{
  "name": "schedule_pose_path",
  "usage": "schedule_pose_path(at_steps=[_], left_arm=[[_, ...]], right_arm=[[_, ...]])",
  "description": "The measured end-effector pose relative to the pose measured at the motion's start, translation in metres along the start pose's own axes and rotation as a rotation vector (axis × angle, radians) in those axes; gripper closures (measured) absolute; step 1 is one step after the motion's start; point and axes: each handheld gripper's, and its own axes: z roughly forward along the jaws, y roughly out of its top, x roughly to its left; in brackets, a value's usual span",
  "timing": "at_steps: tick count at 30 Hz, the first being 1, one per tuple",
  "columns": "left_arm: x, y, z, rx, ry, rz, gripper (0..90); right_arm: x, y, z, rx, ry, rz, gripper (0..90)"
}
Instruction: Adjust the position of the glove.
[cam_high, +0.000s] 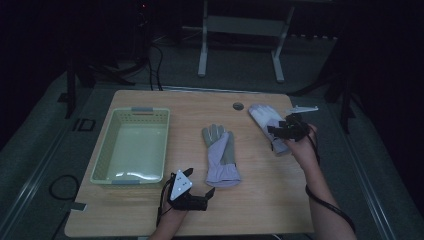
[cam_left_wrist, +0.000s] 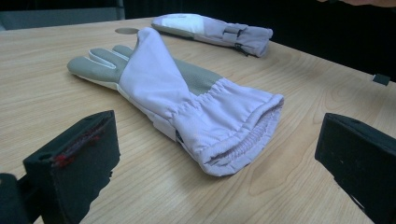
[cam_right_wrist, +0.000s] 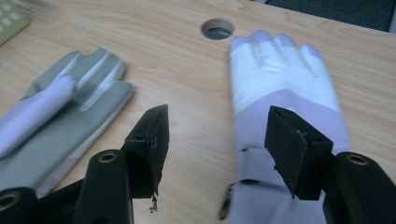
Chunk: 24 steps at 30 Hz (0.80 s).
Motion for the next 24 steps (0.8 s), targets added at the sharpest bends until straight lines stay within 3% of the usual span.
schedule_pose_path(at_steps=[4, 8, 10, 14, 19, 24], left_arm=[[0.0, 0.0, 0.0, 0.0, 0.0, -0.001, 0.1], [0.0, 0.0, 0.0, 0.0, -0.002, -0.002, 0.1], [0.0, 0.0, 0.0, -0.002, -0.004, -0.001, 0.0], [0.0, 0.0, 0.0, -0.002, -0.003, -0.004, 0.1], [0.0, 0.0, 0.0, -0.003, -0.006, 0.001, 0.1], [0.0, 0.0, 0.0, 0.0, -0.008, 0.001, 0.0]], right_arm=[[-0.021, 0.0, 0.011, 0.033, -0.001, 0.0, 39.1], [-0.031, 0.0, 0.019, 0.057, -0.015, 0.002, 39.7], [-0.036, -0.001, 0.025, 0.093, -0.051, -0.006, 41.1], [-0.046, -0.004, 0.036, 0.12, -0.044, 0.017, 41.6], [-0.049, -0.002, 0.046, 0.149, -0.072, 0.004, 41.6], [-0.051, -0.003, 0.061, 0.176, -0.054, 0.008, 42.2]])
